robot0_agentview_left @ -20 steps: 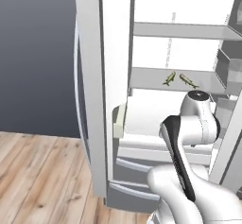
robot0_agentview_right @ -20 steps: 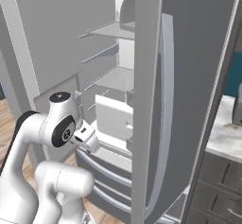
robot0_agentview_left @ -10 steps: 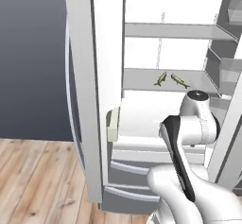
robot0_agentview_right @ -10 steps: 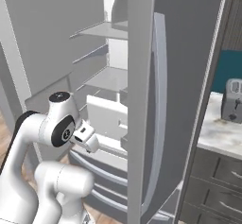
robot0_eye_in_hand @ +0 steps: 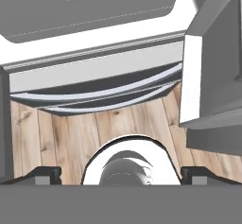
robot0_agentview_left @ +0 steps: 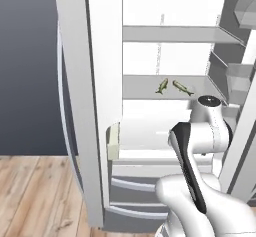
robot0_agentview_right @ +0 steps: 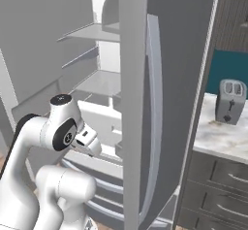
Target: Gather the potato and avocado from the fridge and place them on a tray on the dining counter. Then gather the fishs from the fridge and place them on the other tray.
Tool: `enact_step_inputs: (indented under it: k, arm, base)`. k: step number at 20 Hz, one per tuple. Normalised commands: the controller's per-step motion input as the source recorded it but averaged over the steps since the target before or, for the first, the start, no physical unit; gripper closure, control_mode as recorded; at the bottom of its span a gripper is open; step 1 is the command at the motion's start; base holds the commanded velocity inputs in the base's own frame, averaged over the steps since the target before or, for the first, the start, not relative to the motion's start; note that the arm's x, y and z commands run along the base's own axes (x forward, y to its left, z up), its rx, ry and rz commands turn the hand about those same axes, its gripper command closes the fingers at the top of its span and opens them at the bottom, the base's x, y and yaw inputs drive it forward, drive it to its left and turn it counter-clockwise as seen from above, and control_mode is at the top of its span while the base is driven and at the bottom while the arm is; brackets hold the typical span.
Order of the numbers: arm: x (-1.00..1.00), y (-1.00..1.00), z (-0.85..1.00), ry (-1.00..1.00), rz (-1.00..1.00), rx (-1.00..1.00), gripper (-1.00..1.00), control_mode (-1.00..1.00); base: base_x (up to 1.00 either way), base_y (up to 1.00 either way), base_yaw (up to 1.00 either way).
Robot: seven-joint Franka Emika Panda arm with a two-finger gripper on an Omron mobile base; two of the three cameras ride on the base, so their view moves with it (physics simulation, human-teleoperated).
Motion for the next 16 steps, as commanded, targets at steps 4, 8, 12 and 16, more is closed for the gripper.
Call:
enact_step_inputs:
  k: [4, 8, 12, 16]
  arm:
    - [0.0, 0.0, 0.0, 0.0, 0.0, 0.0, -1.0, 1.0]
    - [0.0, 0.0, 0.0, 0.0, 0.0, 0.0, -1.0, 1.0]
    - [0.0, 0.0, 0.0, 0.0, 0.0, 0.0, -1.0, 1.0]
    - [0.0, 0.0, 0.0, 0.0, 0.0, 0.0, -1.0, 1.0]
  base:
    - [0.33, 0.06, -0.2]
    - [0.31, 0.13, -0.18]
    - [0.23, 0.25, -0.16]
    - [0.3, 0.31, -0.16]
